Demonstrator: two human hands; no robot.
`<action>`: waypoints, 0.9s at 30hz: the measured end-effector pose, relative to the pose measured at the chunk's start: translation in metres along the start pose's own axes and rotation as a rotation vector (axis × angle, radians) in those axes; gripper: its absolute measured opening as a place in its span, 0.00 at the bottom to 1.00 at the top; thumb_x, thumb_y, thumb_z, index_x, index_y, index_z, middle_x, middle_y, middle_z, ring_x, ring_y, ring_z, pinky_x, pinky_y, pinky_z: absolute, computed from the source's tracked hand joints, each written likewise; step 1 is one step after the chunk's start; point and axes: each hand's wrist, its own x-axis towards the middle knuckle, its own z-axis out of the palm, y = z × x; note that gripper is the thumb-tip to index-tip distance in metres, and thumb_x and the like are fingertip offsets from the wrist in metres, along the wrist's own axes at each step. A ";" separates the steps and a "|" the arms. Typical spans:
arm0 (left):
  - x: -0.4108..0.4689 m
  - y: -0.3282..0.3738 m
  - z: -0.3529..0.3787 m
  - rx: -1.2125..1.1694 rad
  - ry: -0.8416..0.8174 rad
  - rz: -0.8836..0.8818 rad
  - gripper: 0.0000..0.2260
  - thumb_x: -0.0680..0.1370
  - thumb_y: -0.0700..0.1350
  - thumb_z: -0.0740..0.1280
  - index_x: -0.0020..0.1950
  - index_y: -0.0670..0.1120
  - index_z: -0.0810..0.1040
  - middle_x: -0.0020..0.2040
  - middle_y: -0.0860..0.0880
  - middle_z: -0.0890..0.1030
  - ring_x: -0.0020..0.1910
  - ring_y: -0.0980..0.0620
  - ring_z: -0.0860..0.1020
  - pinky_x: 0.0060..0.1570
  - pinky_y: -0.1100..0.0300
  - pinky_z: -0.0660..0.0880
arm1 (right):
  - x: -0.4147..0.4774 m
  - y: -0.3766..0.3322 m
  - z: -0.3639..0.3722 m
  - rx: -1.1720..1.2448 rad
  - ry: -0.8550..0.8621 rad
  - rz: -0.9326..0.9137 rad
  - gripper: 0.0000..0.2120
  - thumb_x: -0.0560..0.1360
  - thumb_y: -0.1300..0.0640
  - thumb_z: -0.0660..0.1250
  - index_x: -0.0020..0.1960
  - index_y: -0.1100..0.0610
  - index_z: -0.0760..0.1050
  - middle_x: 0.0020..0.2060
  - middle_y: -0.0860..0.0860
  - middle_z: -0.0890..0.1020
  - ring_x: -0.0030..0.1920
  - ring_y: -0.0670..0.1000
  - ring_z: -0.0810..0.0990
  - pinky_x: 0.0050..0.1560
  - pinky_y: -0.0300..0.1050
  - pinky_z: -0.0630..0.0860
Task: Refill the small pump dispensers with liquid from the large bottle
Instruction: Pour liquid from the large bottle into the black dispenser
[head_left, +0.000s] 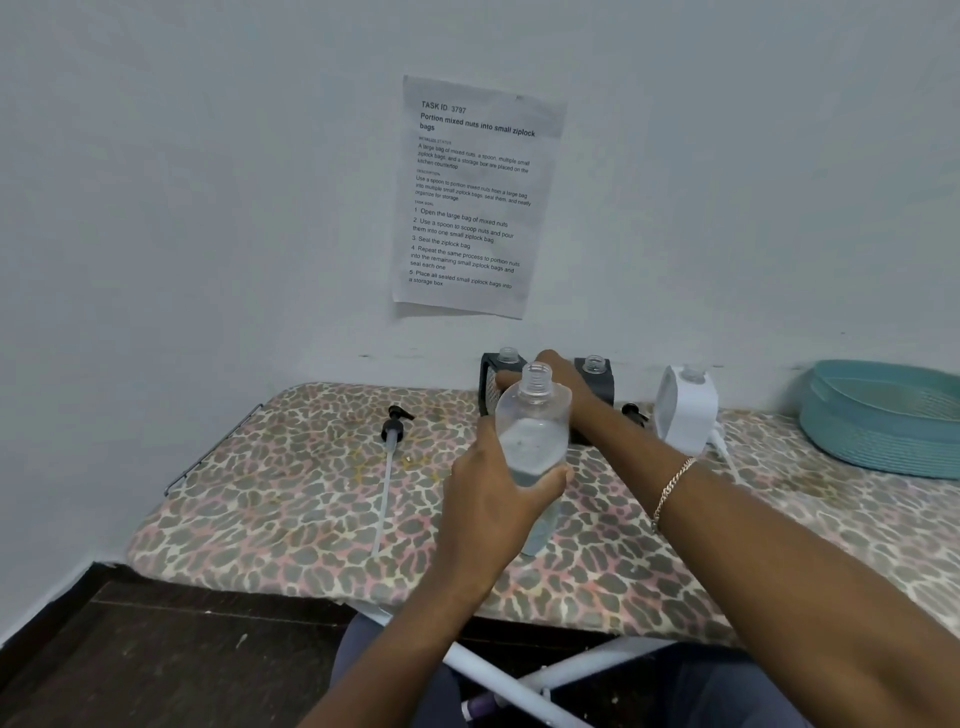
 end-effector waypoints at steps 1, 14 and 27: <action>0.000 -0.001 0.000 -0.003 -0.001 0.004 0.34 0.72 0.63 0.78 0.71 0.53 0.69 0.55 0.52 0.81 0.54 0.52 0.81 0.51 0.53 0.82 | 0.003 -0.001 -0.002 0.022 0.026 0.014 0.15 0.80 0.59 0.65 0.38 0.54 0.63 0.35 0.51 0.71 0.36 0.52 0.70 0.37 0.42 0.71; -0.002 0.001 -0.001 0.023 0.007 0.019 0.40 0.74 0.62 0.77 0.78 0.45 0.66 0.64 0.48 0.80 0.61 0.48 0.80 0.50 0.59 0.75 | -0.076 -0.016 -0.090 0.381 0.299 -0.128 0.19 0.73 0.46 0.74 0.41 0.62 0.78 0.32 0.49 0.78 0.32 0.49 0.75 0.36 0.46 0.71; 0.000 -0.002 -0.006 -0.075 0.044 0.020 0.33 0.74 0.57 0.78 0.73 0.45 0.71 0.62 0.48 0.82 0.56 0.49 0.81 0.49 0.54 0.79 | -0.177 0.058 -0.061 0.351 0.419 -0.025 0.11 0.79 0.46 0.71 0.51 0.54 0.78 0.42 0.49 0.82 0.41 0.49 0.80 0.37 0.42 0.73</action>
